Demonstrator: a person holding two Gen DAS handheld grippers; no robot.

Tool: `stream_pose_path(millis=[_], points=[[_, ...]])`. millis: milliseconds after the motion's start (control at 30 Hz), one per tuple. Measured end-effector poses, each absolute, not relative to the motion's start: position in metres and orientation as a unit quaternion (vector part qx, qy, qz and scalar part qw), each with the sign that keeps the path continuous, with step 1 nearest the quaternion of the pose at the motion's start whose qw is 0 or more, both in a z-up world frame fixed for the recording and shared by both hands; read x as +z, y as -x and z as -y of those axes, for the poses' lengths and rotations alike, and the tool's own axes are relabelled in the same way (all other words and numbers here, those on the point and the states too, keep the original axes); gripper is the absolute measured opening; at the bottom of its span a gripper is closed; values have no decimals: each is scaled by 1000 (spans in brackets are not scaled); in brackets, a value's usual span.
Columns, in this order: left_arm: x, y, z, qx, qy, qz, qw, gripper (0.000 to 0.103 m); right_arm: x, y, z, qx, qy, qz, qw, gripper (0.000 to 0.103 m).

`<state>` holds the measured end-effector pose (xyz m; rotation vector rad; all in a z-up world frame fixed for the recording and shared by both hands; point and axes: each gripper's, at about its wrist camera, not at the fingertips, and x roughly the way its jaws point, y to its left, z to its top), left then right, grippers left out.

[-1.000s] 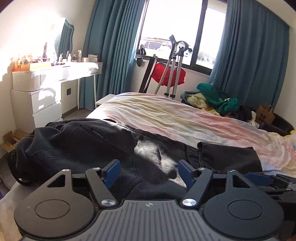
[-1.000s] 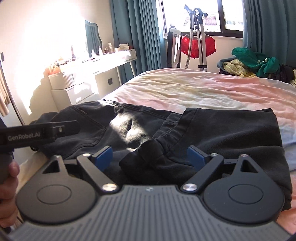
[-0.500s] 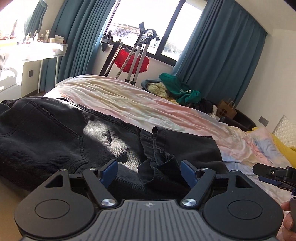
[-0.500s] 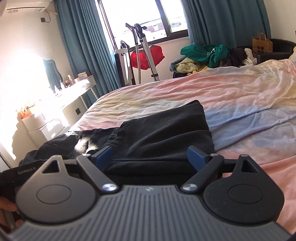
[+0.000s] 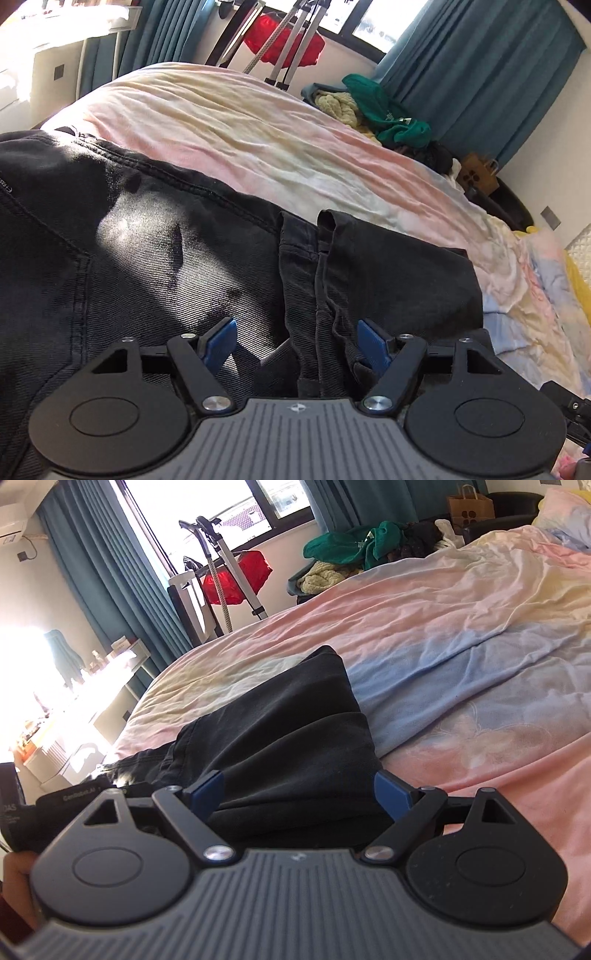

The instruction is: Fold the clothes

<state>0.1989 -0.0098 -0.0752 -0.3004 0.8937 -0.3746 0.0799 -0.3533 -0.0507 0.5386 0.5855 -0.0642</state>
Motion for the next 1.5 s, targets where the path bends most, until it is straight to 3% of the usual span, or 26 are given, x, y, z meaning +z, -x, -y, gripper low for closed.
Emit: stream_pose_path(millis=[100,233,300,367,633,800,933,1100,1167,1300,1367,1500], points=[[-79,-204,16,-207,152,-439,861,64,-58,-87,362,-35,-288,-292,911,89],[-82,-202,42,-218,80,-449,863,56,-64,-94,365,-33,-301,-297,906,89],[-85,-203,49,-207,65,-453,865,45,-61,-96,360,-27,-285,-294,912,89],[-84,-204,48,-198,82,-450,867,27,-61,-98,356,-26,-272,-296,915,89],[-38,-192,55,-163,72,-406,896,19,-61,-97,354,-29,-261,-300,917,89],[-12,-192,42,-140,69,-396,905,20,-60,-95,354,-33,-259,-297,918,89],[-46,-202,23,-109,51,-425,897,21,-60,-96,353,-29,-257,-294,920,89],[-77,-188,1,-125,82,-408,901,28,-57,-95,349,-17,-247,-284,926,89],[-75,-180,-4,-127,91,-395,905,38,-56,-95,348,-12,-245,-281,928,89],[-60,-163,-14,-133,80,-391,907,46,-55,-96,347,-11,-242,-276,930,89],[-50,-151,-24,-133,82,-388,908,58,-54,-95,347,-11,-243,-274,930,89],[-27,-123,-55,-126,80,-379,913,62,-52,-92,347,-4,-240,-269,933,89]])
